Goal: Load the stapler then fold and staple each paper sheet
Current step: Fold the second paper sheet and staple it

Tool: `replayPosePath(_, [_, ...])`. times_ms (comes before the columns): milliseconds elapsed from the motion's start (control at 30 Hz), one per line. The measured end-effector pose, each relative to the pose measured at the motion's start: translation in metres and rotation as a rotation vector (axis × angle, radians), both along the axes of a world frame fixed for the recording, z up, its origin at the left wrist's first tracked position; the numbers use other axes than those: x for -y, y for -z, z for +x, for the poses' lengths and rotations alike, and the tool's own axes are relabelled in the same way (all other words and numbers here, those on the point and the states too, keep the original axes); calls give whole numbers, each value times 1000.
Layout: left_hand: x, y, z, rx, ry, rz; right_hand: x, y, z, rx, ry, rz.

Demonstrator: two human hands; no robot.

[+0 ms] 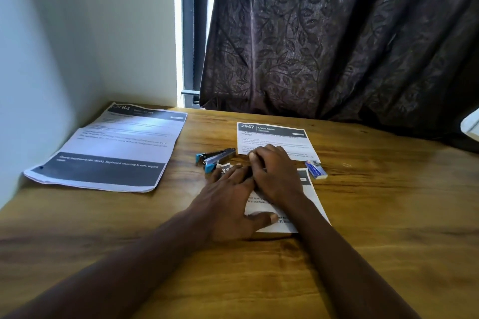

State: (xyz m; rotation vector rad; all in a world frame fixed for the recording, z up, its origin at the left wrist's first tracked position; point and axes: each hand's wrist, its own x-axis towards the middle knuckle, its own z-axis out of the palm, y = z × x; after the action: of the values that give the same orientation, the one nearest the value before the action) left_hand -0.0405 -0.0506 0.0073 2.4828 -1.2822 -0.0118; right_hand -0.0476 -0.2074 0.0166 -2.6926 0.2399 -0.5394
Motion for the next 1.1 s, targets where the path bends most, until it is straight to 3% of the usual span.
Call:
replayPosePath(100, [-5,-7,-1,-14,-8,-224,6,9,0,17,-6,6])
replayPosePath(233, [-17,-17,16,202,-104,-400,8,9,-4,-21,-26,-179])
replayPosePath(367, [-32,-22,43,181,-342,-313,3,9,0,-63,0,-279])
replayPosePath(533, [-42,-21,58,36,-418,-86,6,11,-1,-42,-33,-260])
replayPosePath(667, [-43,-17,66,22,-417,-164,4,11,-2,-18,-51,-259])
replayPosePath(800, [-42,-14,67,-51,-453,-419,3,11,-3,2,-66,-256])
replayPosePath(867, [-44,-15,70,-191,-488,-633,4,11,-4,31,-67,-255])
replayPosePath(967, [-47,-21,73,-664,-382,-966,4,11,-5,61,-83,-254])
replayPosePath(1033, [-48,-27,71,-909,-314,-1079,3,9,-6,62,-91,-228])
replayPosePath(1100, [-50,-30,71,-996,-312,-1110,2,8,-6,63,-96,-199])
